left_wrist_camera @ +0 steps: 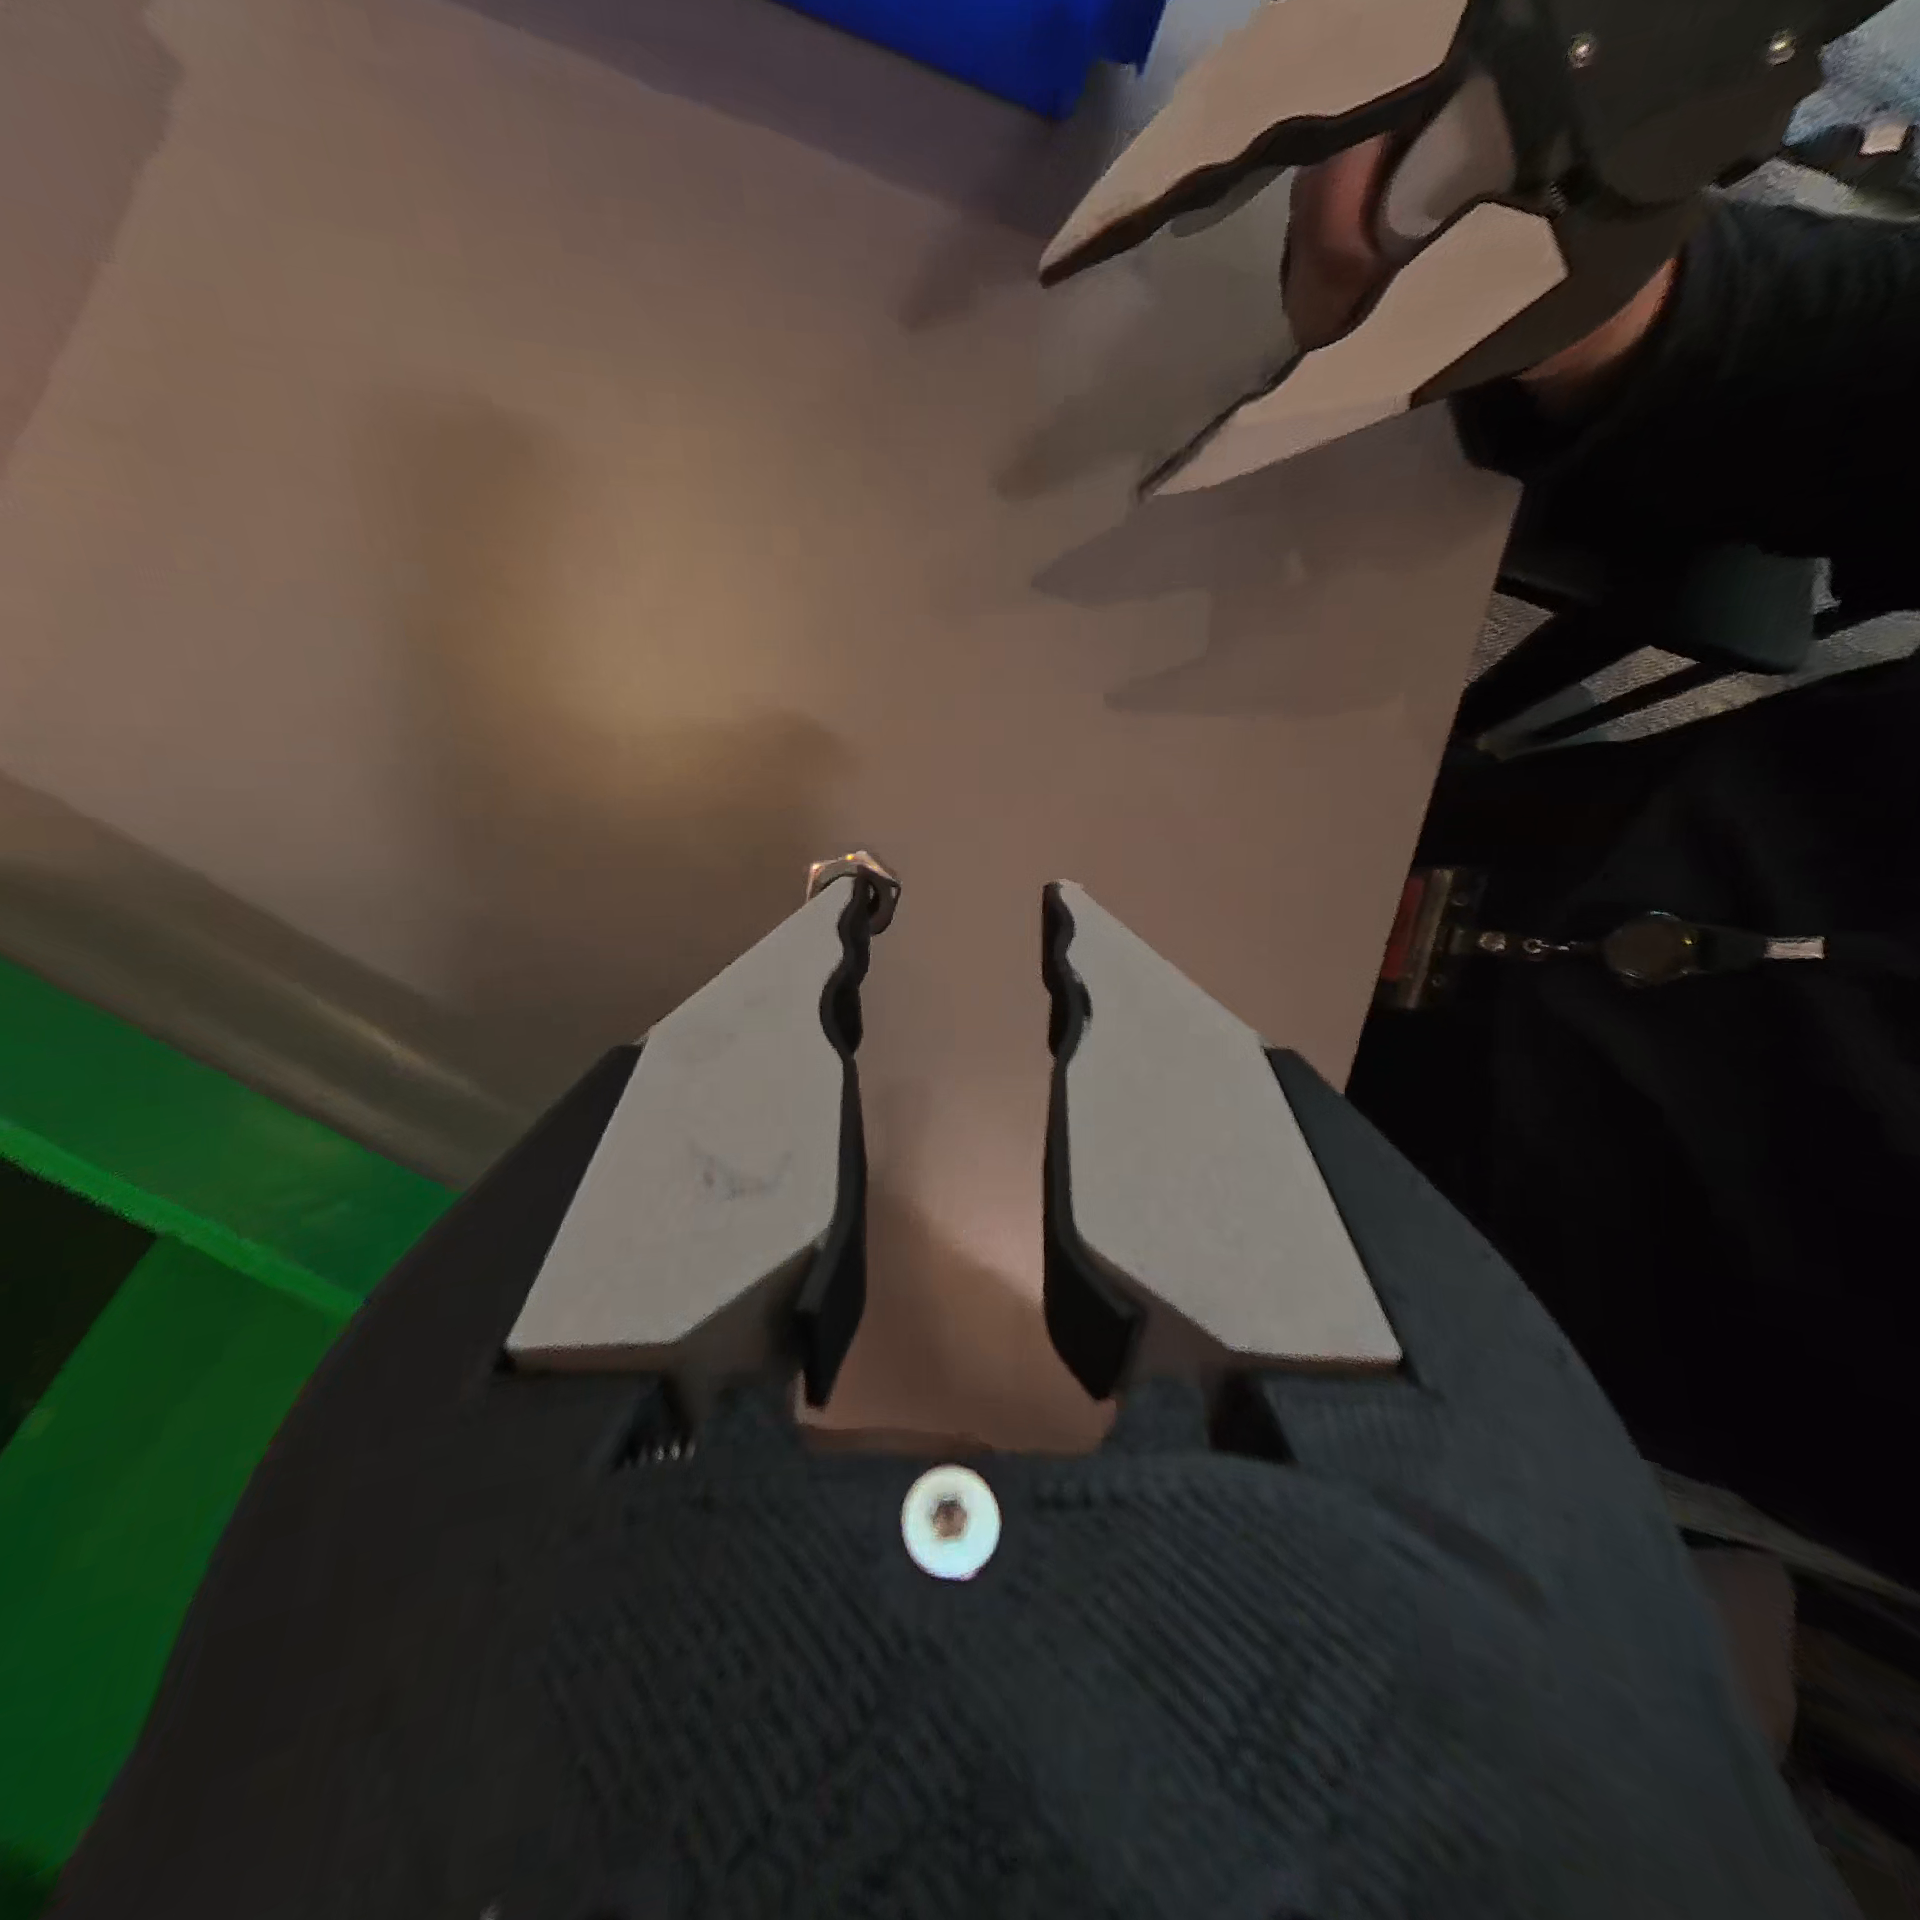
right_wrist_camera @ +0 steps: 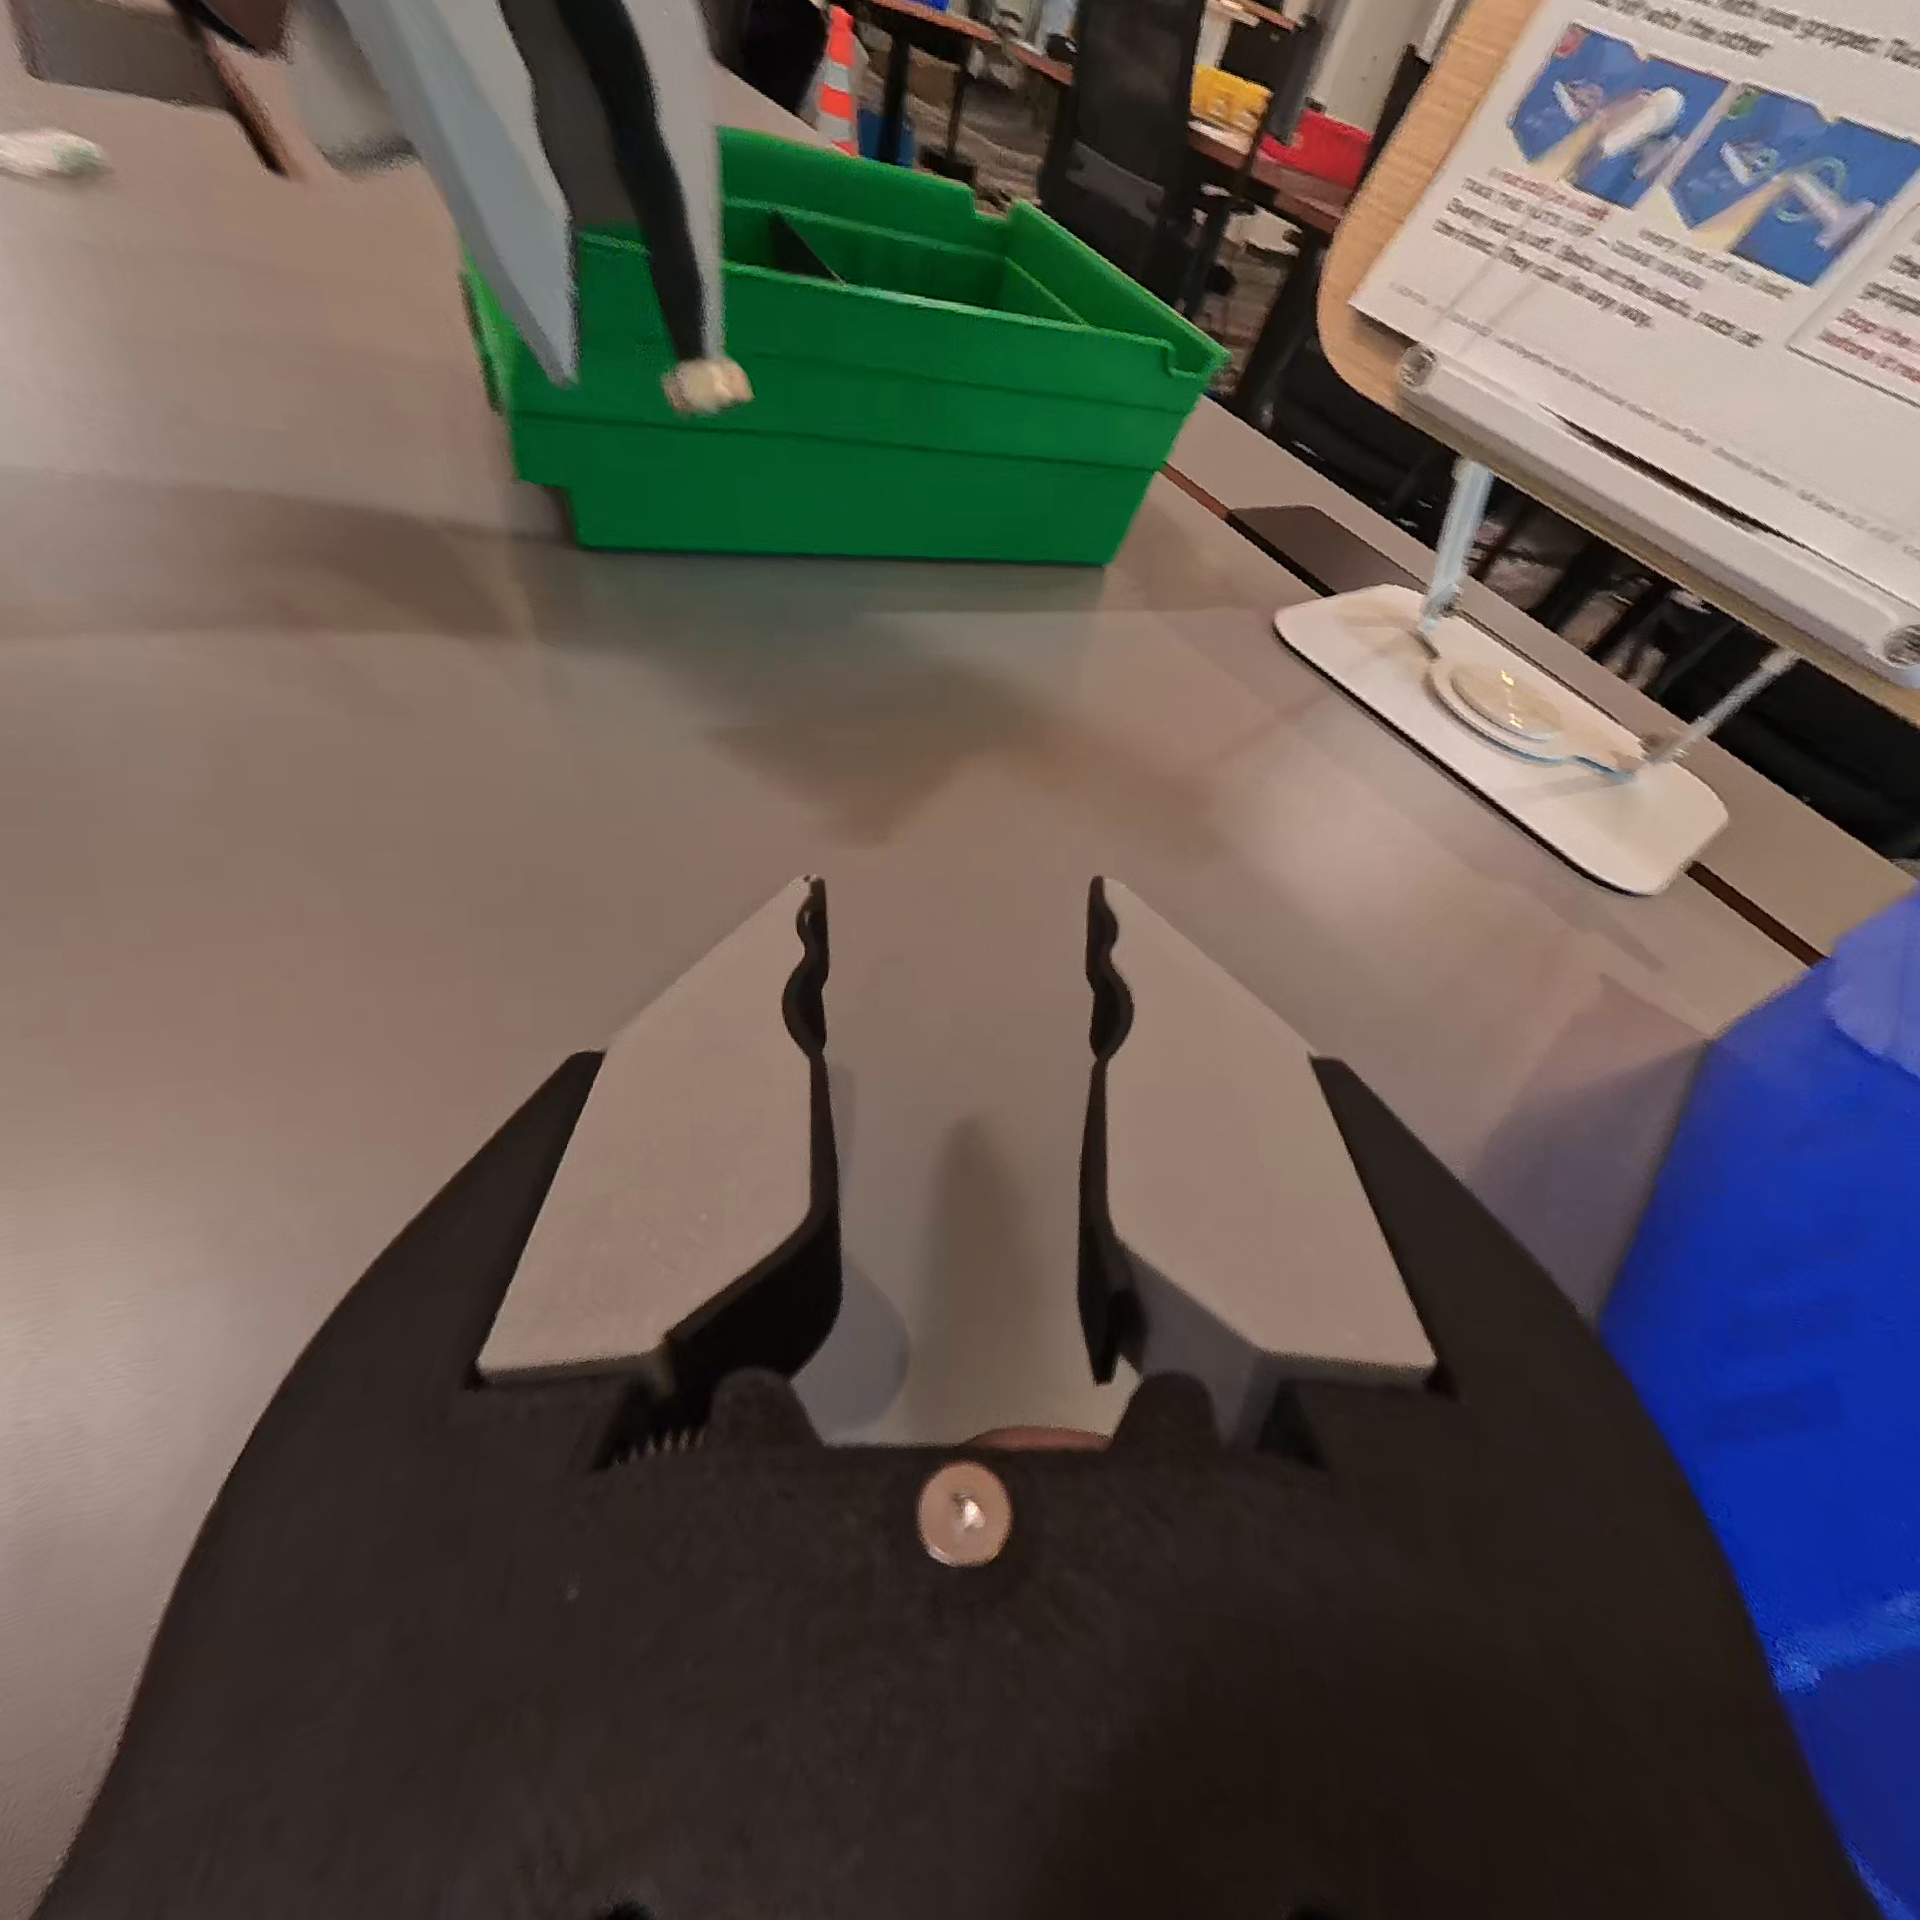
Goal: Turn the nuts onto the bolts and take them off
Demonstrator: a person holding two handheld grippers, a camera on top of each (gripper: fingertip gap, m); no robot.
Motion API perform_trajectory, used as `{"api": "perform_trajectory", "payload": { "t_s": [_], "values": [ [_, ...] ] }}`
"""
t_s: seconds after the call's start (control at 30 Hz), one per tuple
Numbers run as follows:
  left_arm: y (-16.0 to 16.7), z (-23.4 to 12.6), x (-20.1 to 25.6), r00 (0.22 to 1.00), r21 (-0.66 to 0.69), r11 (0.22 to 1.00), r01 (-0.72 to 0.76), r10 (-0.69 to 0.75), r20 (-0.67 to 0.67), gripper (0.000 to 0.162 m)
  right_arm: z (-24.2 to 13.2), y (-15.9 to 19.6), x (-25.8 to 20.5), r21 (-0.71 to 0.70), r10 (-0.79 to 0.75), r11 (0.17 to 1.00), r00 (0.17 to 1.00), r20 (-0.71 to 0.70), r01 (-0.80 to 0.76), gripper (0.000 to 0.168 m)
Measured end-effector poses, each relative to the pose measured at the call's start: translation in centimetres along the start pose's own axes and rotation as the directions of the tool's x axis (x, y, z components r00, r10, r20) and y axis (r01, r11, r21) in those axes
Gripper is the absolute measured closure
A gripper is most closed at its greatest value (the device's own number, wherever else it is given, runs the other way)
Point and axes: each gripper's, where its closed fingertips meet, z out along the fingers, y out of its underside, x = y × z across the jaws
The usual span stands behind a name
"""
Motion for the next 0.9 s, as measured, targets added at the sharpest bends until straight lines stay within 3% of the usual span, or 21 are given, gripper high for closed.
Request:
{"api": "perform_trajectory", "payload": {
  "t_s": [0.13, 0.37, 0.63, 0.9],
  "values": [
    [-0.1, 2.2, 1.0, 0.995, 0.02, 0.998, -0.062, 0.063, -0.075, 0.13, 1.3, -1.6, -1.7, 0.032, 0.056, 0.998, 0.988, 0.145, -0.061, 0.124],
    [-0.4, 8.3, 1.3, 0.967, -0.061, 0.976, -0.207, 0.195, -0.166, 0.124, 6.0, -2.3, -1.8, -0.118, 0.202, 0.978, 0.928, 0.315, -0.173, 0.119],
    [-0.5, 11.3, 0.2, 0.948, -0.11, 0.965, -0.237, 0.206, -0.243, 0.113, 8.8, 3.8, 0.2, -0.332, 0.302, 0.919, 0.919, 0.251, -0.212, 0.115],
    [-1.0, 12.6, -0.5, 0.961, -0.129, 0.974, -0.186, 0.153, -0.231, 0.106, 8.8, 5.2, 1.1, -0.41, 0.373, 0.872, 0.905, 0.206, -0.266, 0.12]
  ]
}}
